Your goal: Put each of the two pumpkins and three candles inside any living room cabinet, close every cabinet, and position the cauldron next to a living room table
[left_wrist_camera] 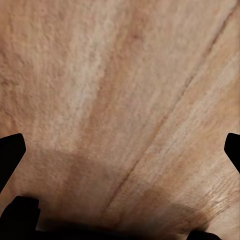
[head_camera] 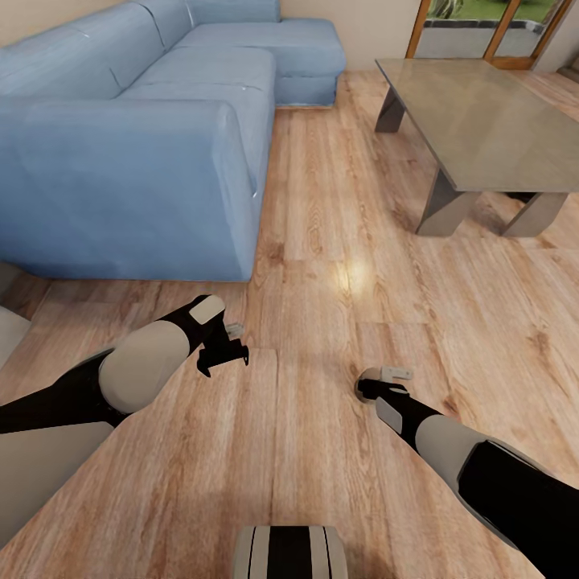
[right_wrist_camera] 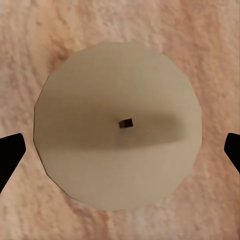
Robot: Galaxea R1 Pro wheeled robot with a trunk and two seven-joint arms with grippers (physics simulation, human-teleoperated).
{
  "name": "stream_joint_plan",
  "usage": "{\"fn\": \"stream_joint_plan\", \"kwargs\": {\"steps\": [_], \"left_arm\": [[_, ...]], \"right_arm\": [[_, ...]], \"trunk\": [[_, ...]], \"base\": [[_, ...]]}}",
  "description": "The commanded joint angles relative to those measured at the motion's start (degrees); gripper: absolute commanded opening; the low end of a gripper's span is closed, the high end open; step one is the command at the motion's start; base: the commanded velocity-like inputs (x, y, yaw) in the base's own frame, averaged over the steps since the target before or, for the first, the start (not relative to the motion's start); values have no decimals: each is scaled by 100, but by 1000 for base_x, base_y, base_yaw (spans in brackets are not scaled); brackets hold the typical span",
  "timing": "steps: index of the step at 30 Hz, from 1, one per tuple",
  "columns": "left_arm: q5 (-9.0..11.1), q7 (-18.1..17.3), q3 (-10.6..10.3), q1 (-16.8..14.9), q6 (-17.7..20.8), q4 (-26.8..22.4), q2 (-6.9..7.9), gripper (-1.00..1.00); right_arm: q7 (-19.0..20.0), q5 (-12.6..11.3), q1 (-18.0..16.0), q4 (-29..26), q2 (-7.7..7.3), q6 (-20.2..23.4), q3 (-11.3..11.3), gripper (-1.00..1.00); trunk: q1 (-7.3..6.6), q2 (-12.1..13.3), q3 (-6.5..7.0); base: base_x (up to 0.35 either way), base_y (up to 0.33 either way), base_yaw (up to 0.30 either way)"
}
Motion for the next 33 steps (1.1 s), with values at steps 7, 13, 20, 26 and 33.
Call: {"fn": "stream_joint_plan", "kwargs": {"steps": [7, 13, 20, 26, 33], "left_arm": [[53, 52, 12, 0, 2, -12, -2, 100], [54, 51, 12, 0, 2, -12, -2, 100], [53, 65, 12, 0, 8, -12, -2, 100], [61, 65, 12, 0, 10, -12, -7, 100], [62, 61, 12, 0, 11, -12, -11, 100]], "right_arm": [[-32, -54, 0, -14, -4, -23, 48, 100], [-33, -54, 0, -19, 1, -57, 51, 100], [-34, -54, 0, -31, 13, -179, 56, 100], [-34, -61, 0, -24, 12, -345, 49, 100], [-34, -57, 0, -19, 2, -358, 40, 100]], "trunk": [[-1, -1, -3], [-1, -1, -3], [-1, -1, -3], [-1, -1, -3], [-1, -1, -3]], "base": [[0, 0, 0], [0, 0, 0], [0, 0, 0], [0, 0, 0], [0, 0, 0]]}}
